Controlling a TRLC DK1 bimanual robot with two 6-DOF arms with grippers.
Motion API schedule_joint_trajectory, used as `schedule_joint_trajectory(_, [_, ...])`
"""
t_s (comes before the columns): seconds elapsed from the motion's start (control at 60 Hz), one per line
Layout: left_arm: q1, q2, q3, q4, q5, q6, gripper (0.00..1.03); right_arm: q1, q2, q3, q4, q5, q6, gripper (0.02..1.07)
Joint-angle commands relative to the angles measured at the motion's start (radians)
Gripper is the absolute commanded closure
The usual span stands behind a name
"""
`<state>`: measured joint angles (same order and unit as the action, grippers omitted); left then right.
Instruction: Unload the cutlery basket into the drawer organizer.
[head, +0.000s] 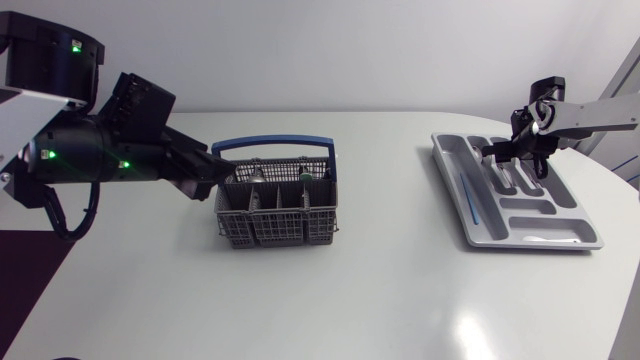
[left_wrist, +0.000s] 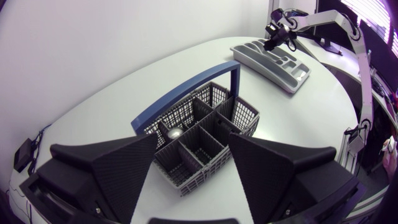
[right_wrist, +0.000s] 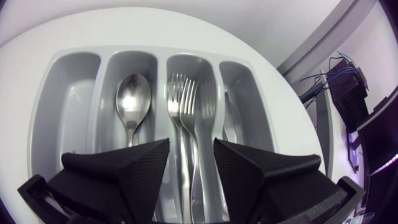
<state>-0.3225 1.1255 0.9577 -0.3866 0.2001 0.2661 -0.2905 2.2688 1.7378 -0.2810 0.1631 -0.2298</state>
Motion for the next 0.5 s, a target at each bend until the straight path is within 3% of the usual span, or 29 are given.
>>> schedule_joint_trajectory(0.0, [0.026, -0.021, -0.039, 0.011, -0.004, 0.016, 0.23, 0.002, -0.1, -0.083, 0.009, -0.019, 0.027, 0.38])
schedule_joint_trajectory(0.217, [0.102, -0.027, -0.126, 0.052, -0.004, 0.036, 0.23, 0.085, -0.422, -0.44, 0.095, -0.174, -0.013, 0.38])
schedule_joint_trajectory(0.333, [0.123, -0.023, -0.172, 0.071, 0.004, 0.067, 0.23, 0.197, -0.595, -0.6, 0.098, -0.286, -0.045, 0.35])
schedule_joint_trajectory(0.483, [0.143, -0.003, -0.231, 0.098, 0.005, 0.122, 0.23, 0.384, -0.749, -0.696, 0.077, -0.323, -0.054, 0.35])
